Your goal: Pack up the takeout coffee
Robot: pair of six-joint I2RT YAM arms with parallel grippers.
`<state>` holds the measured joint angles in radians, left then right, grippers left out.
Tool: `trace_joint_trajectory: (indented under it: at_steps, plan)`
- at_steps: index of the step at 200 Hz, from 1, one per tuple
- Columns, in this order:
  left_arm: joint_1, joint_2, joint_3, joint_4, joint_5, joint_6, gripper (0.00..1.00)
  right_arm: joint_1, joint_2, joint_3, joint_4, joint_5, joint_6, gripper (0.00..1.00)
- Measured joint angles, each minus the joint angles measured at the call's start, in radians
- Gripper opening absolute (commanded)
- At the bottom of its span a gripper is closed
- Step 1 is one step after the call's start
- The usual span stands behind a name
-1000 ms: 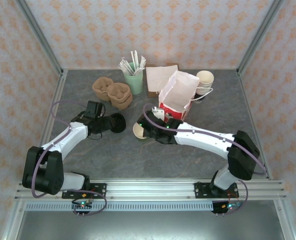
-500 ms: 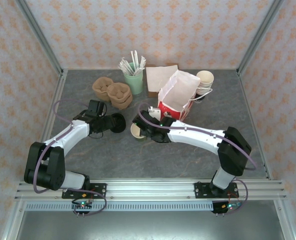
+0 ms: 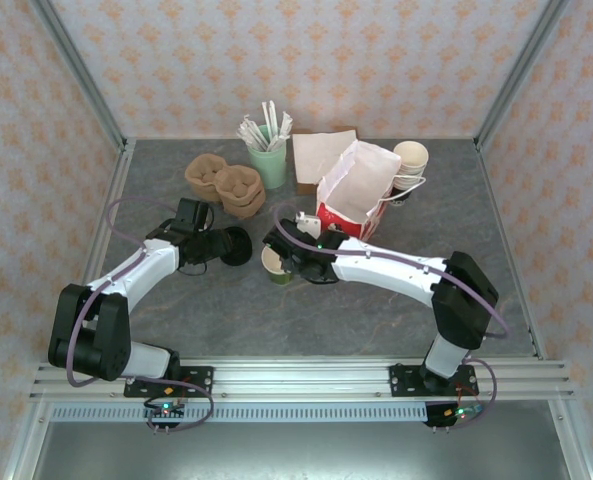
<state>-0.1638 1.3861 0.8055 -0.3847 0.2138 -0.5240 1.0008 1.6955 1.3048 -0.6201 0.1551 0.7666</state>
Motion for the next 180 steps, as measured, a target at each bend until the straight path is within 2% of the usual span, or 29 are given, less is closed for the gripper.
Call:
trace_joint_trajectory:
  at_steps: [24, 75, 116, 180]
  plan:
    - [0.0, 0.0, 0.0, 0.0, 0.0, 0.0, 0.55, -0.013, 0.0, 0.022, -0.016, 0.008, -0.011, 0.39]
    - [0.0, -0.001, 0.001, -0.002, -0.001, 0.0, 0.56, -0.064, -0.043, 0.031, -0.058, 0.045, -0.035, 0.4]
    - [0.0, -0.003, 0.004, -0.012, -0.005, 0.0, 0.57, -0.082, -0.147, 0.014, -0.098, 0.075, -0.038, 0.4]
    - [0.0, -0.003, 0.019, -0.023, -0.009, 0.0, 0.59, -0.09, -0.338, -0.105, -0.201, 0.116, -0.034, 0.4]
